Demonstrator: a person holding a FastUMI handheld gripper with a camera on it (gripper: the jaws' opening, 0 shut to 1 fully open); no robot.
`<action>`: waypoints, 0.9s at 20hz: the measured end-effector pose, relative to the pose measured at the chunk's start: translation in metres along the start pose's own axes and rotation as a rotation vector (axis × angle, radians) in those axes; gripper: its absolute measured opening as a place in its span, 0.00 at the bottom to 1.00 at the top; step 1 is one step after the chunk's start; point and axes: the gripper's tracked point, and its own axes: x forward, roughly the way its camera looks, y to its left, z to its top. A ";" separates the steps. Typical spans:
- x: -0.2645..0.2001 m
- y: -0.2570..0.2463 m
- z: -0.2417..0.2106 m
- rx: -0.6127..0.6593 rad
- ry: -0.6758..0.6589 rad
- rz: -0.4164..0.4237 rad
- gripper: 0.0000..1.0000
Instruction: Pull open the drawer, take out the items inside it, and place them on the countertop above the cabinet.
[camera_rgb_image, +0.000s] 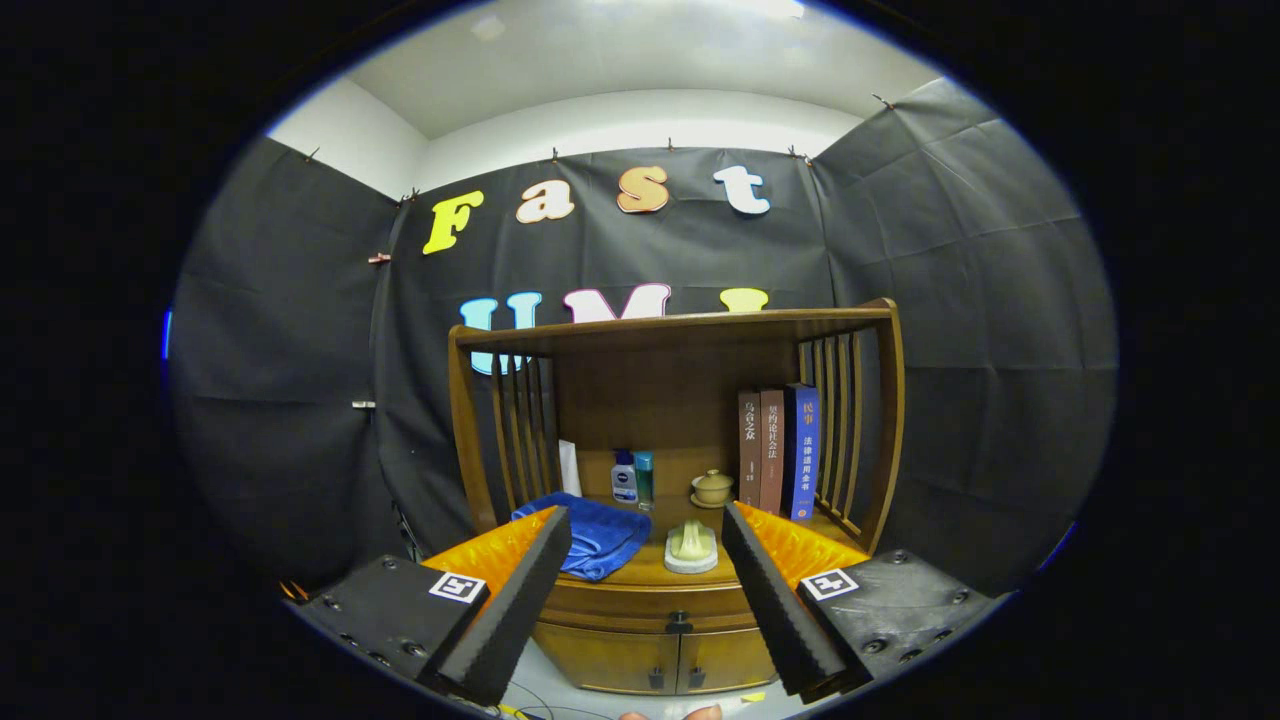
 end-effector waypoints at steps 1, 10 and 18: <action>-0.005 0.001 0.002 0.002 -0.007 0.003 0.99; -0.021 -0.006 0.002 0.012 -0.016 -0.003 0.99; -0.019 -0.003 0.003 -0.003 -0.021 0.001 0.99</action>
